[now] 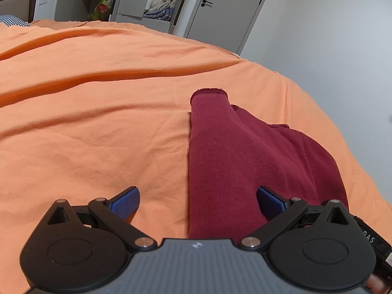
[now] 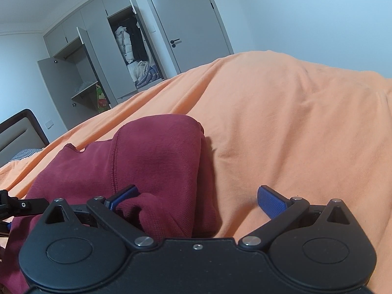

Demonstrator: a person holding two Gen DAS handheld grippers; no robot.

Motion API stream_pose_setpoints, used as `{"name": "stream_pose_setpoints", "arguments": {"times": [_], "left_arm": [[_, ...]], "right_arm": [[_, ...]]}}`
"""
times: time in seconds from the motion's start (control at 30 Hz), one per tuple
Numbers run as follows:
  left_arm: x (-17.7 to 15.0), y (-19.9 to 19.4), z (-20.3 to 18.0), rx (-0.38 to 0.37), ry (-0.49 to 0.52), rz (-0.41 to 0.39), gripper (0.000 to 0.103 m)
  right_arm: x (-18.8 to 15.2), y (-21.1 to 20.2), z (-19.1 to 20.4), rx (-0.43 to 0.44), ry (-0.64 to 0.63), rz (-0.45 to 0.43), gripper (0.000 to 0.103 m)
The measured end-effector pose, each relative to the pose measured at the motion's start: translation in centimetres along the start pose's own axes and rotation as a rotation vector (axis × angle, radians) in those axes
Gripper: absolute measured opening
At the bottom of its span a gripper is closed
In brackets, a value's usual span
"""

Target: Fold small clothes

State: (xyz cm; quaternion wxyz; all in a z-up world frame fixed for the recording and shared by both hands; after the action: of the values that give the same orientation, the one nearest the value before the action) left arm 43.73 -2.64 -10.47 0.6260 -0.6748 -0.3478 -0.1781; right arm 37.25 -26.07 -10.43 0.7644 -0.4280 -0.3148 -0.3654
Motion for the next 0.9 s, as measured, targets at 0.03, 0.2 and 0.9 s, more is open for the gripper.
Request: {"name": "stream_pose_setpoints", "arguments": {"times": [0.03,0.2,0.9], "left_arm": [[0.0,-0.1,0.0,0.001,0.003,0.001,0.103],[-0.3,-0.4,0.4,0.0,0.008,0.008,0.103],[-0.5,-1.1,1.1,-0.02,0.022,0.05,0.102]], "right_arm": [[0.0,0.0,0.0,0.001,0.001,-0.001,0.103],[-0.1,-0.2,-0.1,0.008,0.004,-0.006,0.103],[0.2,-0.5,-0.3,0.024,0.012,0.004,0.102]]}}
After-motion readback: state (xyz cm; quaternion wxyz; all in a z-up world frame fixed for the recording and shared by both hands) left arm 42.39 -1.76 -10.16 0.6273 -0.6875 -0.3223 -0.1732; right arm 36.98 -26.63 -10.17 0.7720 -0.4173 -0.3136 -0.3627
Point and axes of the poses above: each gripper's, at about its wrist camera, not at the fingertips, and y roughly the way its jaws point, z to its left, x to its top, the point moved 9 cm from there along y, roughly the way its jaws point, and after that the axes turned 15 degrees about x, right-handed, at the moved point
